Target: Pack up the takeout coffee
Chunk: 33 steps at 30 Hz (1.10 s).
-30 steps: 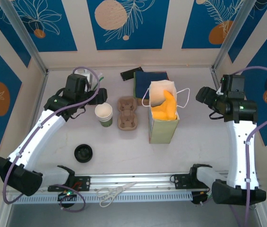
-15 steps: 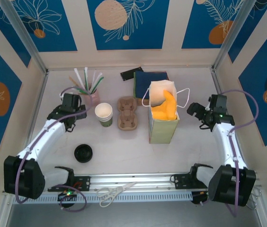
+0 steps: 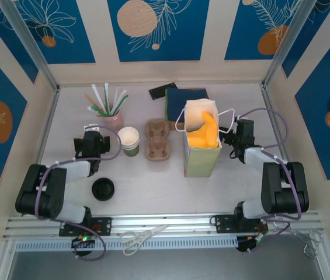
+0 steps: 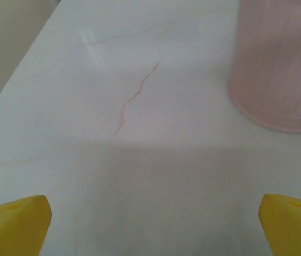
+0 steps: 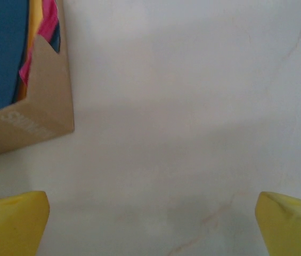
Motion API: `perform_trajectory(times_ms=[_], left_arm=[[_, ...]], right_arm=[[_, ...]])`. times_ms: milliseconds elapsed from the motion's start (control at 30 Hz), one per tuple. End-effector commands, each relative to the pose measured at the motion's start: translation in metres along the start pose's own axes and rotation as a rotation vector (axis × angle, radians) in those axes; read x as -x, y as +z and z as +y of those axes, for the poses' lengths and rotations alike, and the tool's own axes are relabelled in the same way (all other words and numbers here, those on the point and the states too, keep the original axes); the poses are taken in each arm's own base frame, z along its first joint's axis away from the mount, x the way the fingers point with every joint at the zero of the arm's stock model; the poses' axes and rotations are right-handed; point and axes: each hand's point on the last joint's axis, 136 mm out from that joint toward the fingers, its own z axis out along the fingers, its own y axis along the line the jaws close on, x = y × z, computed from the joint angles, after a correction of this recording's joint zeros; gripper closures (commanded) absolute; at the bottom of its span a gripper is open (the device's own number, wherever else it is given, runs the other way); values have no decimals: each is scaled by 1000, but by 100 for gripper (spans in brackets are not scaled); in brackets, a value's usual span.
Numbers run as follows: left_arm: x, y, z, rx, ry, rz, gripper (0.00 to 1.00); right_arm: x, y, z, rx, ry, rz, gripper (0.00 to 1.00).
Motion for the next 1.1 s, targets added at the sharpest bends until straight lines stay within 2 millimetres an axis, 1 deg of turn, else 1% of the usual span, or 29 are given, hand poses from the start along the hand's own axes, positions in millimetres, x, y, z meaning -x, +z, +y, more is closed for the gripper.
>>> perform_trajectory(times_ms=[0,67,100,133,233,267,333,367,1067], left_arm=[[33,6,-9,-57,-7,-165,0],[33,8,-12,-90,-13,-158,0],[34,8,-13,-114,-18,-170,0],[33,6,-18,-156,-14,-179,0],[26,4,-28,-249,-9,-196,0],[23,5,-30,-269,-9,-199,0],[23,4,-30,-274,-9,-200,0],[23,5,-31,-279,-10,-203,0],[24,3,-30,-287,-14,-219,0]], right_arm=[[30,1,7,55,-41,-148,1],[30,0,13,118,-26,-175,1],[26,1,18,150,-43,-184,1],[27,0,24,169,-70,-205,1],[17,-1,38,217,-141,-237,1],[11,-1,40,236,-151,-251,1],[14,-2,38,230,-141,-288,1],[12,-1,37,231,-139,-256,1],[11,1,38,224,-150,-259,1]])
